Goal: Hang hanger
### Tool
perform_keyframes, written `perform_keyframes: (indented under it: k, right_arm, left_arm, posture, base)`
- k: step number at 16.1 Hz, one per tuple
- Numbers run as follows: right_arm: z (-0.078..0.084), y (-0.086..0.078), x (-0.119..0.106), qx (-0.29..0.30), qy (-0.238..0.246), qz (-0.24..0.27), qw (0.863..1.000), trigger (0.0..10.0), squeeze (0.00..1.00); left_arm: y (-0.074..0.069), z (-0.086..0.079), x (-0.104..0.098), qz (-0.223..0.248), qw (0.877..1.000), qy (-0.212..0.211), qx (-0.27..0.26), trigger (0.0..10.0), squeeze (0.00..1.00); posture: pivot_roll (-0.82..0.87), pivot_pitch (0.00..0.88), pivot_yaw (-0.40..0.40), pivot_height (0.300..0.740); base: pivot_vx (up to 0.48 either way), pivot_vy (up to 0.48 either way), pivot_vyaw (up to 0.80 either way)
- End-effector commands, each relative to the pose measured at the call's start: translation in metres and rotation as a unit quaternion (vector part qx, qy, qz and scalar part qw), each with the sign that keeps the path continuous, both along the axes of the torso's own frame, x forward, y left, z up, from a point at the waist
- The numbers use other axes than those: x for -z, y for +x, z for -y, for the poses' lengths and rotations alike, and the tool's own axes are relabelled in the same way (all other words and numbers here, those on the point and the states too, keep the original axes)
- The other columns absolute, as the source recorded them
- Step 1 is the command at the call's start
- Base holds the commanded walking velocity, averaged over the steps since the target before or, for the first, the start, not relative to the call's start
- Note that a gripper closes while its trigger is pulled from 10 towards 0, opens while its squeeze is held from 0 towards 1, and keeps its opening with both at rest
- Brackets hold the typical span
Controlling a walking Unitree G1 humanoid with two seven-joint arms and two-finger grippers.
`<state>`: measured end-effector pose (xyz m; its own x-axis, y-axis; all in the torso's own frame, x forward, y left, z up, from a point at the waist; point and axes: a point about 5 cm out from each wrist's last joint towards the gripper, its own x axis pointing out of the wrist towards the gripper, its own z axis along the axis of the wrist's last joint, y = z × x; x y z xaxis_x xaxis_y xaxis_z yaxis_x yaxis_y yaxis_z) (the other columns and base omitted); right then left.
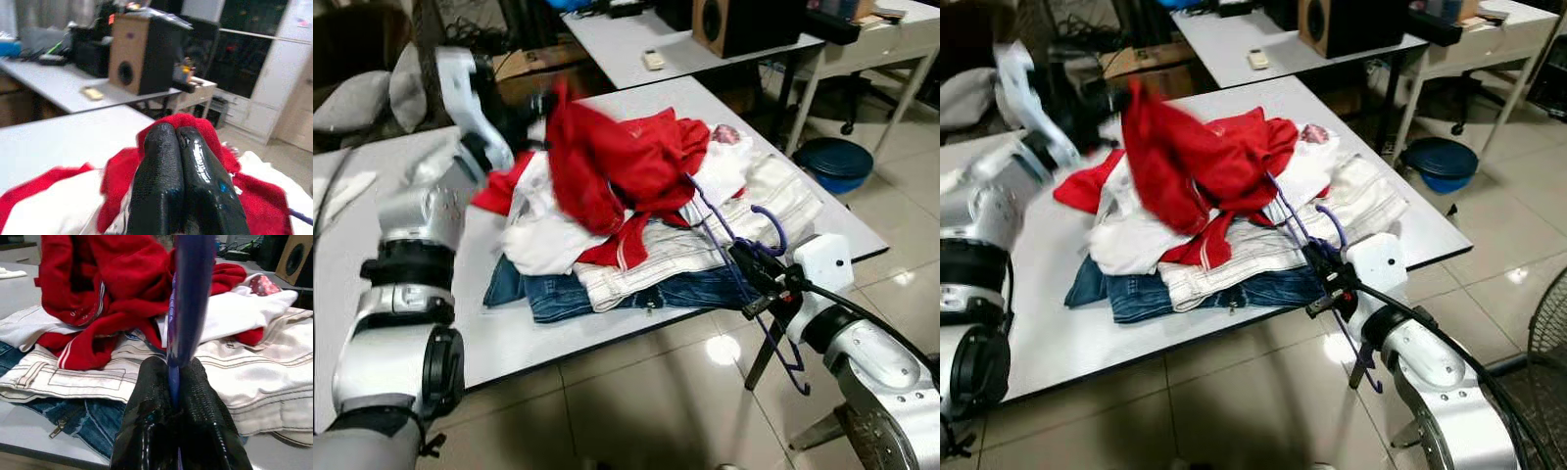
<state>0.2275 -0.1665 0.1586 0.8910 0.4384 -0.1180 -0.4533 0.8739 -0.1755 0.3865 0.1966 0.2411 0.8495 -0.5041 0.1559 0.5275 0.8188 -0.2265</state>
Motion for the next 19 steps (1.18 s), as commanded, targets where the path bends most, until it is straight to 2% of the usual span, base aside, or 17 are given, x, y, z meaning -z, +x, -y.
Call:
perform_keyframes:
  k: [1, 6, 8, 9, 10, 11, 12, 13, 14, 15, 16, 17, 18, 19]
  right_arm:
    - [-0.003, 0.000, 0.002, -0.008, 0.003, -0.003, 1.000, 10.0, 0.00]
    - [-0.009, 0.000, -0.001, -0.032, 0.006, -0.001, 0.999, 10.0, 0.00]
    - [-0.018, -0.003, -0.002, -0.071, 0.009, 0.000, 0.997, 10.0, 0.00]
    - [-0.020, -0.003, -0.002, -0.079, 0.008, -0.003, 0.997, 10.0, 0.00]
    - [-0.025, -0.001, -0.002, -0.090, 0.003, -0.002, 0.996, 10.0, 0.00]
    - [-0.027, 0.001, -0.003, -0.094, 0.002, 0.000, 0.996, 10.0, 0.00]
    - [-0.031, 0.006, -0.006, -0.107, 0.000, 0.007, 0.994, 10.0, 0.00]
    - [-0.035, 0.009, -0.009, -0.122, 0.001, 0.012, 0.993, 10.0, 0.00]
    - [-0.035, 0.009, -0.010, -0.125, 0.001, 0.012, 0.992, 10.0, 0.00]
    - [-0.038, 0.009, -0.012, -0.144, -0.004, 0.018, 0.989, 10.0, 0.00]
    - [-0.035, 0.013, -0.016, -0.123, -0.012, 0.034, 0.992, 10.0, 0.00]
    - [-0.032, 0.016, -0.017, -0.107, -0.014, 0.040, 0.993, 10.0, 0.00]
    - [-0.021, 0.023, -0.019, -0.061, -0.015, 0.052, 0.997, 10.0, 0.00]
    - [-0.017, 0.026, -0.020, -0.048, -0.016, 0.054, 0.997, 10.0, 0.00]
  left_arm:
    - [0.001, -0.003, -0.014, 0.015, 1.000, -0.005, -0.008, 0.0, 0.00]
    - [-0.002, 0.005, -0.002, -0.003, 0.999, 0.044, 0.021, 0.0, 0.00]
    - [0.000, 0.000, 0.006, -0.014, 0.994, 0.105, -0.011, 0.0, 0.00]
    - [-0.001, 0.001, 0.006, -0.013, 0.994, 0.112, -0.008, 0.0, 0.00]
    - [-0.005, 0.009, -0.007, 0.017, 0.997, 0.063, 0.032, 0.0, 0.00]
    - [-0.009, 0.013, -0.015, 0.031, 0.997, 0.039, 0.054, 0.0, 0.00]
    - [-0.020, 0.022, -0.032, 0.064, 0.990, -0.008, 0.122, 0.0, 0.00]
    - [-0.027, 0.027, -0.042, 0.084, 0.984, -0.025, 0.156, 0.2, 0.00]
    - [-0.028, 0.027, -0.043, 0.088, 0.983, -0.027, 0.159, 0.7, 0.00]
    - [-0.023, 0.022, -0.046, 0.092, 0.988, -0.007, 0.122, 0.0, 0.00]
    - [-0.015, 0.014, -0.044, 0.090, 0.993, 0.022, 0.066, 0.0, 0.00]
    - [-0.013, 0.011, -0.043, 0.089, 0.994, 0.032, 0.049, 0.0, 0.00]
    - [-0.014, 0.006, -0.043, 0.084, 0.995, 0.027, 0.036, 0.0, 0.00]
    - [-0.015, 0.005, -0.043, 0.082, 0.996, 0.022, 0.037, 0.0, 0.00]
  posture:
    - [-0.12, 0.000, 0.115, 0.740]
    - [-0.11, 0.000, 0.109, 0.740]
    - [-0.12, 0.000, 0.111, 0.740]
    - [-0.12, 0.000, 0.111, 0.740]
    - [-0.12, 0.000, 0.108, 0.740]
    - [-0.12, 0.000, 0.108, 0.740]
    - [-0.11, 0.000, 0.103, 0.740]
    - [-0.10, 0.000, 0.097, 0.740]
    - [-0.10, 0.000, 0.097, 0.740]
    - [-0.10, 0.000, 0.086, 0.740]
    - [-0.10, 0.000, 0.082, 0.740]
    - [-0.10, 0.000, 0.082, 0.740]
    - [-0.10, 0.000, 0.085, 0.740]
    - [-0.10, 0.000, 0.085, 0.740]
  base:
    - [0.000, 0.000, 0.00]
    - [0.000, 0.000, 0.00]
    - [0.000, 0.000, 0.00]
    - [0.000, 0.000, 0.00]
    - [0.000, 0.000, 0.00]
    - [0.000, 0.000, 0.00]
    - [0.000, 0.000, 0.00]
    - [0.000, 0.000, 0.00]
    - [0.000, 0.000, 0.00]
    - [0.000, 0.000, 0.00]
    - [0.000, 0.000, 0.00]
    - [0.000, 0.000, 0.00]
    - [0.000, 0.000, 0.00]
    - [0.000, 0.000, 0.00]
